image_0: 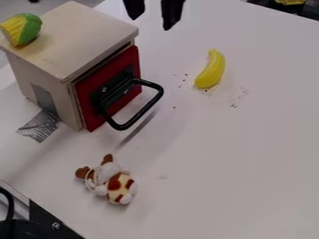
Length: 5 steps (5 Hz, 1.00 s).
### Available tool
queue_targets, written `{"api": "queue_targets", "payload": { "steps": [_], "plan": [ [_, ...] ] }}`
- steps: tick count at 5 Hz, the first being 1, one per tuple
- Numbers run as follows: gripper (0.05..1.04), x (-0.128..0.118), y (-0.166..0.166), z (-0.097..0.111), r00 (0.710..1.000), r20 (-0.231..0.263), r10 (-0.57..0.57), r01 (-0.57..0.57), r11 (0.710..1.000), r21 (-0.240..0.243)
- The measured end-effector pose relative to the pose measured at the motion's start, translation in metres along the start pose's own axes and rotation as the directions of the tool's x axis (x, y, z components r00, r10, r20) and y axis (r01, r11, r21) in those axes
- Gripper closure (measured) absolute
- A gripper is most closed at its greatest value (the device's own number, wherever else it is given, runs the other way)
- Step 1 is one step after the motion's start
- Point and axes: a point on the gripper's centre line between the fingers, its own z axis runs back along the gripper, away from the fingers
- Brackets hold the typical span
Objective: Pick up the thing and put it on the center of the table
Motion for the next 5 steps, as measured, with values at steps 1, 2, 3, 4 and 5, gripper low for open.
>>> {"api": "queue_targets", "payload": {
  "steps": [1,2,3,4,5],
  "plan": [
    [0.084,-0.023,0.05,0.018,0.999,0.03,-0.013,0.012,1.0,0.021],
    [0.084,-0.031,0.076,0.023,0.994,0.057,-0.092,0.089,0.995,0.042],
    [0.084,-0.04,0.104,0.029,0.986,0.073,-0.152,0.146,0.986,0.086],
    [0.084,-0.048,0.122,0.026,0.983,0.054,-0.178,0.171,0.978,0.117],
    [0.084,-0.054,0.13,0.027,0.983,0.035,-0.179,0.173,0.976,0.135]
  ]
}}
